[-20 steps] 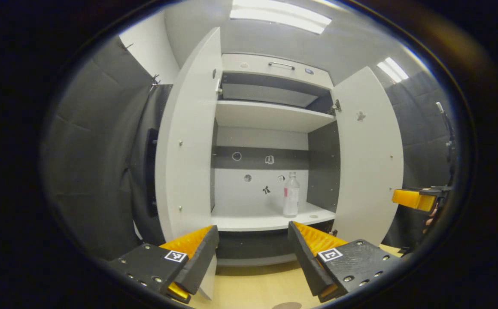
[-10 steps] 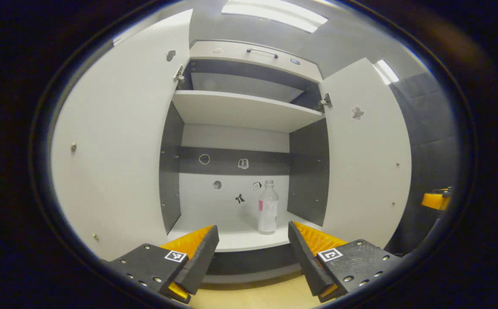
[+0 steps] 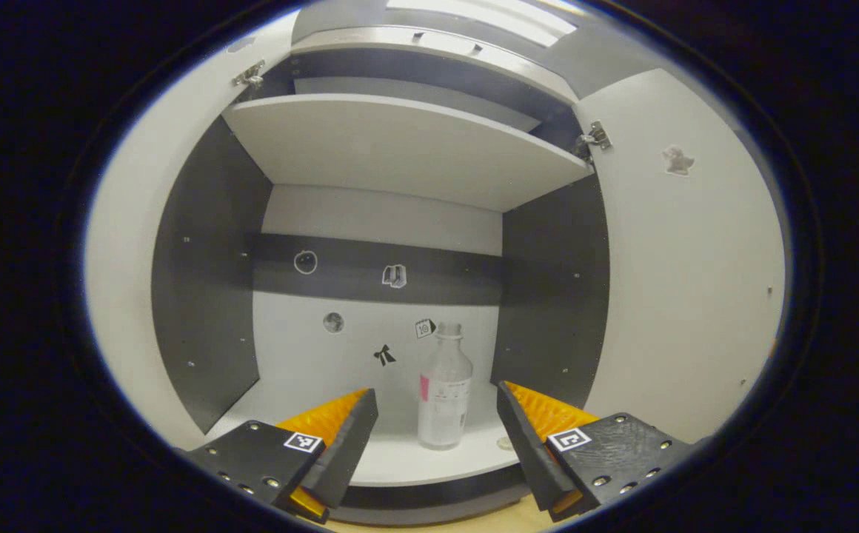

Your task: Grasp the bottle in the cabinet with the left hand and place it on the coaster, then close the right door with the right hand and the left door with the left hand.

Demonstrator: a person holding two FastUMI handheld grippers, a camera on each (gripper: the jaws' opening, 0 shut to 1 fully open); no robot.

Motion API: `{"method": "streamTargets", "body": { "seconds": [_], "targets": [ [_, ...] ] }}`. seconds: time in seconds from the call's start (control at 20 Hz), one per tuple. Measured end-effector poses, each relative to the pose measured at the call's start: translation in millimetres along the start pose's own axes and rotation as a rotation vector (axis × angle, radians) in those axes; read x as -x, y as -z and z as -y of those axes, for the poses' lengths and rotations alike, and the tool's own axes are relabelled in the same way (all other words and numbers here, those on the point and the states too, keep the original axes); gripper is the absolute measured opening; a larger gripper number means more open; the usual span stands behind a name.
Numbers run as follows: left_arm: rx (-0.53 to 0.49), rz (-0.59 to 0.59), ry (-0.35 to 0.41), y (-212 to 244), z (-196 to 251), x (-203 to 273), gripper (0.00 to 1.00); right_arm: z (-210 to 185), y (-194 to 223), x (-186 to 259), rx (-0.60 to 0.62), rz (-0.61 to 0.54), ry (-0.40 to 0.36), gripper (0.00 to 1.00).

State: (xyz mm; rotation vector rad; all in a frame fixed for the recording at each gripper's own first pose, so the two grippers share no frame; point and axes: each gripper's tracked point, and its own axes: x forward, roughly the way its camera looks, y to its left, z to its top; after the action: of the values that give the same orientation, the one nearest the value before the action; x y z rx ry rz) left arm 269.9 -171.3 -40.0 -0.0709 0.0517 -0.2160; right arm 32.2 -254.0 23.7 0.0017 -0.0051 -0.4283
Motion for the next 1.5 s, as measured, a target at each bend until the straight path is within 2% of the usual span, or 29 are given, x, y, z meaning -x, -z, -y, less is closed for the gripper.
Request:
{"method": "streamTargets", "body": {
  "seconds": [0.2, 0.45, 0.5, 0.55, 0.6, 0.65, 0.7, 0.75, 0.85, 0.9, 1.25, 1.4, 1.45, 1.5],
  "targets": [
    [-0.007, -0.014, 0.002, 11, 6, -47, 0.94, 4, 2, -28, 0.011, -0.006, -0.008, 0.98],
    [-0.048, -0.025, 0.015, 19, 16, -79, 0.94, 11, 13, -52, -0.002, -0.024, -0.006, 0.98],
    [-0.049, -0.033, 0.019, 23, 17, -85, 0.89, 15, 15, -55, -0.004, -0.028, -0.002, 0.98],
    [-0.044, -0.041, 0.023, 26, 19, -88, 0.94, 16, 16, -57, -0.005, -0.031, 0.001, 0.98],
    [-0.037, -0.05, 0.023, 31, 18, -93, 0.89, 18, 19, -61, -0.007, -0.033, 0.003, 0.98],
    [-0.035, -0.055, 0.022, 33, 18, -98, 0.89, 18, 19, -64, -0.009, -0.034, 0.004, 0.98],
    [-0.037, -0.06, 0.018, 36, 19, -101, 1.0, 19, 19, -68, -0.008, -0.033, 0.005, 0.98],
    [-0.043, -0.07, 0.018, 38, 20, -104, 0.92, 20, 18, -72, -0.006, -0.034, 0.005, 0.98],
    [-0.066, -0.074, 0.007, 38, 19, -106, 0.91, 20, 21, -77, -0.004, -0.042, 0.002, 0.98],
    [-0.068, -0.074, 0.012, 39, 20, -109, 0.69, 20, 24, -82, -0.004, -0.046, -0.003, 0.98],
    [-0.073, -0.067, 0.009, 33, 27, -104, 0.69, 16, 29, -104, -0.005, -0.053, -0.054, 0.98],
    [-0.081, -0.038, 0.004, 17, 32, -85, 0.69, 16, 37, -116, -0.011, -0.071, -0.086, 0.98],
    [-0.083, -0.027, 0.0, 11, 33, -77, 0.73, 17, 39, -120, -0.007, -0.078, -0.094, 0.98],
    [-0.086, -0.019, -0.005, 5, 33, -69, 0.69, 14, 42, -124, -0.005, -0.088, -0.103, 0.98]
  ]
}}
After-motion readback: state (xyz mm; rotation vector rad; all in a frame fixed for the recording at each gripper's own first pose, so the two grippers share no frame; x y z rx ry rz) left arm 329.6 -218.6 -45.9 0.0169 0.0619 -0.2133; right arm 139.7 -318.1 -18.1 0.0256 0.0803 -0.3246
